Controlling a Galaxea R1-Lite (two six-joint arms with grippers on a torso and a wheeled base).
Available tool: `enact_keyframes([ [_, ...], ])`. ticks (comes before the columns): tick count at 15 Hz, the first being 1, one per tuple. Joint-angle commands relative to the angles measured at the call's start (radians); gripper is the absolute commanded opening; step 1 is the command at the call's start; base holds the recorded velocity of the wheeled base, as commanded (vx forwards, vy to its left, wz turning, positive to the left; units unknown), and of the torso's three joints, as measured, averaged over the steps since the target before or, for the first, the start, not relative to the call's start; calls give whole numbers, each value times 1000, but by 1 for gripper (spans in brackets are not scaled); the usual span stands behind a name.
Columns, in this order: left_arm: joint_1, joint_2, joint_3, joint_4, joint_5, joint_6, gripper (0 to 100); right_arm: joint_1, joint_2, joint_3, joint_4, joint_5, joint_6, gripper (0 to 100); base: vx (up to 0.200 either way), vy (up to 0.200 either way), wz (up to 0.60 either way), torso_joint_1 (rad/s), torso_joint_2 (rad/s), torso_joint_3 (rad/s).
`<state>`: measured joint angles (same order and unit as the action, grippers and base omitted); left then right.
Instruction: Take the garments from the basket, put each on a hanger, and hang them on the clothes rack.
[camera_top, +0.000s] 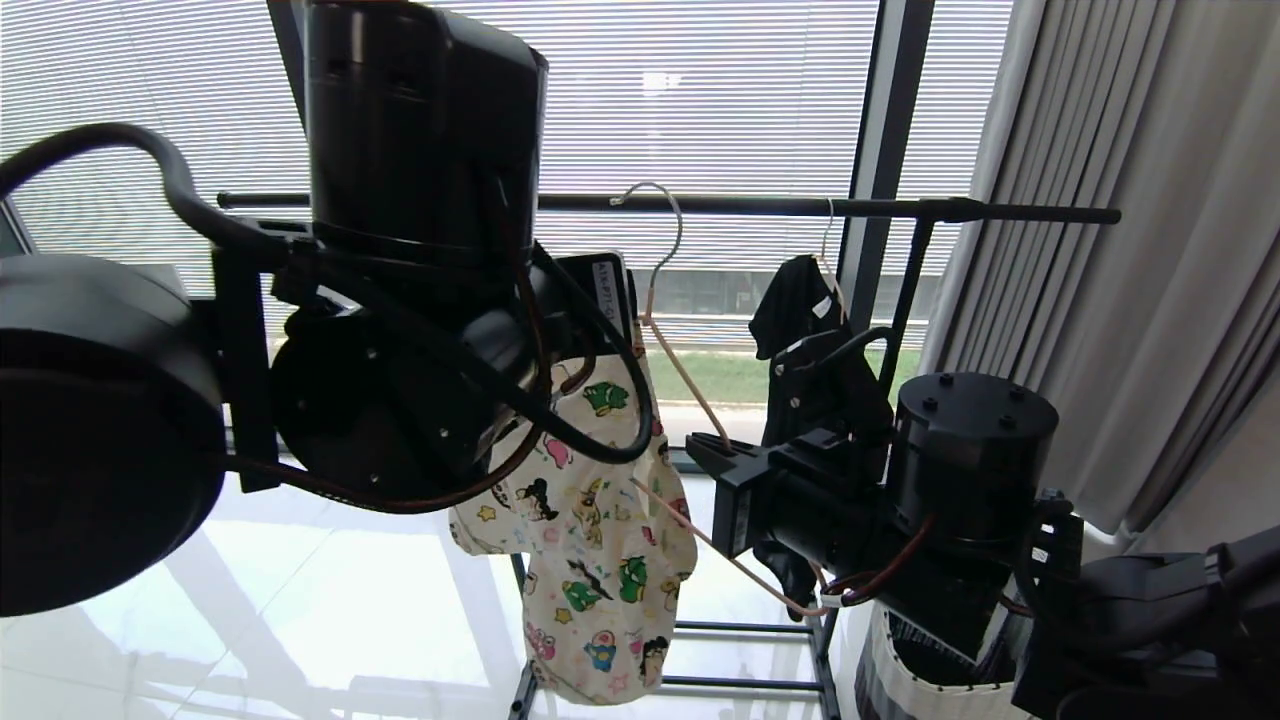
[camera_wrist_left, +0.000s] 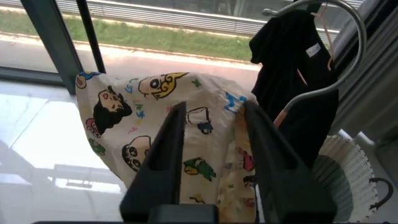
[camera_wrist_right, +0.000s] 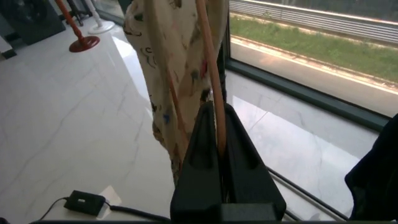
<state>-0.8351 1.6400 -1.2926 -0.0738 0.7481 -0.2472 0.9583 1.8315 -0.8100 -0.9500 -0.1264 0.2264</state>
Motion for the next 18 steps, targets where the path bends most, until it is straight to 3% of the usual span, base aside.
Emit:
enact_keyframes([
  [1, 13, -45, 9, 0, 0, 19, 100, 0, -9, 2, -16, -15, -9, 0, 0, 0, 0, 0, 0, 0],
  [3, 36, -89, 30, 0, -23, 49, 100, -6, -14, 12, -38, -39, -41, 0, 0, 0, 0, 0, 0, 0],
  [5, 70, -223, 147, 0, -164, 141, 100, -36, -54, 68, -58, -24, -94, 0, 0, 0, 0, 0, 0, 0],
  [7, 126, -379, 297, -1, -427, 258, 100, -75, -144, 172, -59, 105, -133, 0, 0, 0, 0, 0, 0, 0],
  [8, 154, -425, 348, -4, -516, 293, 100, -95, -187, 230, -59, 177, -162, 0, 0, 0, 0, 0, 0, 0],
  [10, 171, -491, 430, -14, -619, 335, 100, -131, -273, 354, -59, 317, -252, 0, 0, 0, 0, 0, 0, 0],
  [12, 168, -523, 492, -14, -790, 375, 100, -131, -319, 440, -59, 390, -300, 0, 0, 0, 0, 0, 0, 0],
  [13, 168, -536, 530, -14, -900, 444, 100, -131, -336, 480, -59, 427, -321, 0, 0, 0, 0, 0, 0, 0],
  [15, 168, -534, 618, -14, -1032, 617, 100, -131, -353, 537, -59, 485, -344, 0, 0, 0, 0, 0, 0, 0],
  [16, 166, -531, 654, -14, -1099, 668, 100, -131, -354, 560, -59, 510, -358, 0, 0, 0, 0, 0, 0, 0],
  [18, 159, -509, 699, -14, -1173, 683, 100, -131, -354, 594, -59, 568, -403, 0, 0, 0, 0, 0, 0, 0],
])
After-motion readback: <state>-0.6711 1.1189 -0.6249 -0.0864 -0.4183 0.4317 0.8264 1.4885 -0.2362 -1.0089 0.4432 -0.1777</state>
